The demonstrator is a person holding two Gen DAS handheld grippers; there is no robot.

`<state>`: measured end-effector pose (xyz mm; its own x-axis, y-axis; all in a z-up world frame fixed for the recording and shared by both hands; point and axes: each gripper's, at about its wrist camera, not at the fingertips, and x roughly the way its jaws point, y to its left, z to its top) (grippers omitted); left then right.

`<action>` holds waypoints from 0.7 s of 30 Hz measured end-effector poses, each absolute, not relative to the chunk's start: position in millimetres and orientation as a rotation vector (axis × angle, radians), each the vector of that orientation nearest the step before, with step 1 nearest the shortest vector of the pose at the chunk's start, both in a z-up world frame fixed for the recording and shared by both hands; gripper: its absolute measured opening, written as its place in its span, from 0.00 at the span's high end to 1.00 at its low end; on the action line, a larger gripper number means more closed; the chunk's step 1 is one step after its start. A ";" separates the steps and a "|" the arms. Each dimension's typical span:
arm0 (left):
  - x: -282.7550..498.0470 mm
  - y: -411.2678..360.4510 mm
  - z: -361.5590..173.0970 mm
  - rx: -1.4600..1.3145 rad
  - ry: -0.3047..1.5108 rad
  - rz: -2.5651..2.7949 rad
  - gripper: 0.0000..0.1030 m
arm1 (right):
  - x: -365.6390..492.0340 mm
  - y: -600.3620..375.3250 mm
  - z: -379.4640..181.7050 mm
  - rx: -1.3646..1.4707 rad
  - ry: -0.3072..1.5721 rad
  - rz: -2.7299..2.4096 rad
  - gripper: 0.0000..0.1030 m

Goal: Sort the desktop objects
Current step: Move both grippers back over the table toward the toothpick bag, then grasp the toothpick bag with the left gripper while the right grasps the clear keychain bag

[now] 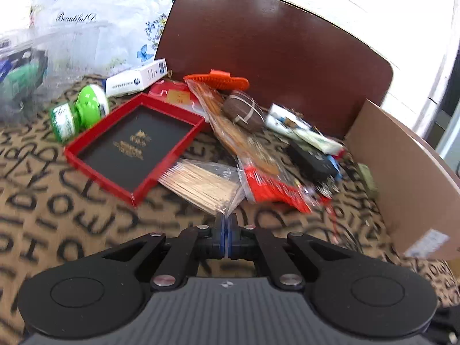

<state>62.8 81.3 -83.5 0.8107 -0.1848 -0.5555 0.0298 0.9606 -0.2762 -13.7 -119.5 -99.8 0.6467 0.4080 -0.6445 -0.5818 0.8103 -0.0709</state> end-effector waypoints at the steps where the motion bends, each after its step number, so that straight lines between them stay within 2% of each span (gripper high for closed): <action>1: 54.6 80.7 -83.5 -0.260 0.624 -0.125 1.00 | -13.7 -120.1 -99.7 -0.280 0.657 0.572 0.80; 11: -25.2 82.2 -84.4 -0.267 0.721 -0.248 1.00 | -14.1 -121.8 -99.5 -0.285 0.651 0.574 0.80; 13: -31.6 83.3 -85.0 -0.280 0.728 -0.217 0.96 | -14.5 -121.7 -99.4 -0.289 0.648 0.572 0.80; 14: -31.5 85.1 -85.4 -0.304 0.726 -0.203 0.84 | -14.7 -121.4 -99.3 -0.291 0.647 0.572 0.80; 15: -29.8 87.5 -85.6 -0.332 0.721 -0.197 0.64 | -15.3 -121.4 -99.0 -0.293 0.646 0.573 0.80; 17: -25.4 92.2 -86.2 -0.385 0.708 -0.164 0.45 | -15.5 -121.1 -97.9 -0.300 0.642 0.576 0.79; 21: -14.3 98.2 -87.7 -0.441 0.708 -0.132 0.37 | -18.5 -119.4 -97.0 -0.313 0.634 0.576 0.79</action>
